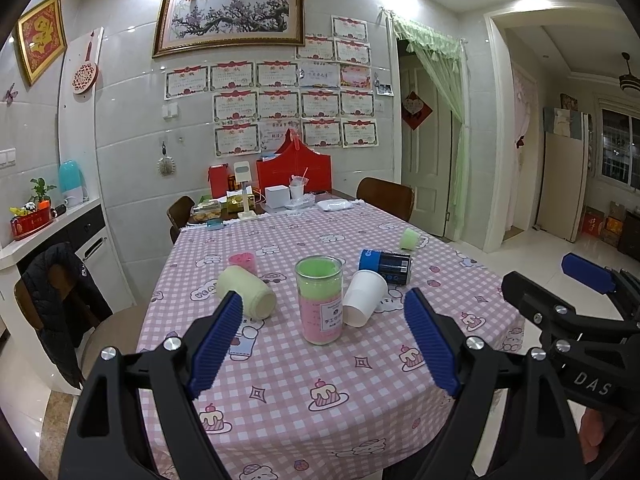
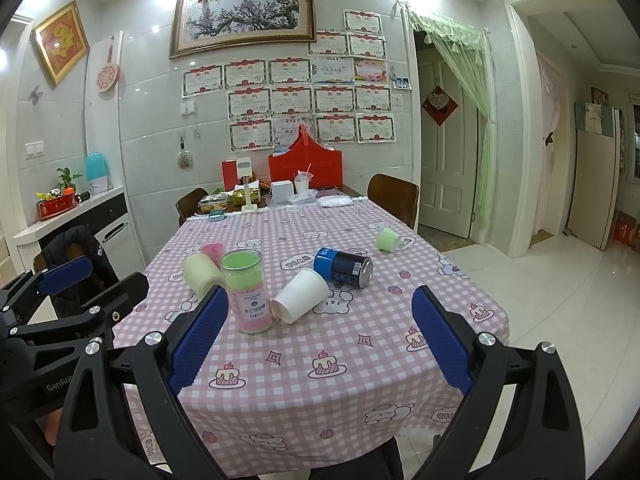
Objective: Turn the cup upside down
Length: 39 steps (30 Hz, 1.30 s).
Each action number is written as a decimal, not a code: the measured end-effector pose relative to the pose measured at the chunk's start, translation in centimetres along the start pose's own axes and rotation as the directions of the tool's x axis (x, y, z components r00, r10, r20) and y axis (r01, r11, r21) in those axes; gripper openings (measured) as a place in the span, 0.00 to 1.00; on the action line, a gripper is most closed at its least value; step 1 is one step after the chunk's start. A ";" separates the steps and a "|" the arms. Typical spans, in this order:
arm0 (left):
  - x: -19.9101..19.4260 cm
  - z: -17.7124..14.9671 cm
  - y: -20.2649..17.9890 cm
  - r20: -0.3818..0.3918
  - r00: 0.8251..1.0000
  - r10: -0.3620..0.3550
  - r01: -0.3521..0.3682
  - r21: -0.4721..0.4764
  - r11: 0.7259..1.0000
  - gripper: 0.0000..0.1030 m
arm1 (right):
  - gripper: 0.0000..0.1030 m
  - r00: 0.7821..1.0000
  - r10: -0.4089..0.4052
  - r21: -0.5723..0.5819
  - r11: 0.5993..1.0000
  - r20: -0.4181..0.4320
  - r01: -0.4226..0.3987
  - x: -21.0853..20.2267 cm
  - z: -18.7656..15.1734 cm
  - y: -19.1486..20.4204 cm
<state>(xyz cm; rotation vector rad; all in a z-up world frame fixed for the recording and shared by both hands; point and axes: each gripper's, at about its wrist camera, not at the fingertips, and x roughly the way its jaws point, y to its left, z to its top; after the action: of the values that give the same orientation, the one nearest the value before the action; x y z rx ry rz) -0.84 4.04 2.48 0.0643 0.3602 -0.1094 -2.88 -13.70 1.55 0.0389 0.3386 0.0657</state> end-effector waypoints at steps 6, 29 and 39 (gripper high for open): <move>0.1 -0.1 0.0 -0.002 1.000 -0.001 0.001 0.000 1.000 0.79 | 0.87 1.000 0.001 0.001 1.000 -0.002 -0.001 0.0 0.0 0.0; 0.5 -0.7 0.5 -0.009 1.000 0.009 -0.009 -0.003 1.000 0.79 | 0.87 1.000 0.002 0.000 1.000 -0.009 -0.002 0.3 -0.2 0.2; 0.7 -0.6 0.5 -0.010 1.000 0.013 -0.013 -0.003 1.000 0.79 | 0.87 1.000 0.003 -0.001 1.000 -0.011 -0.003 0.6 -0.1 0.3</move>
<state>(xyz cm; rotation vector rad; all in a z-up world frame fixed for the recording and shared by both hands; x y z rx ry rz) -0.39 4.57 1.67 0.0644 0.3694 -0.0954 -2.39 -13.40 1.29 0.0383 0.3496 0.0686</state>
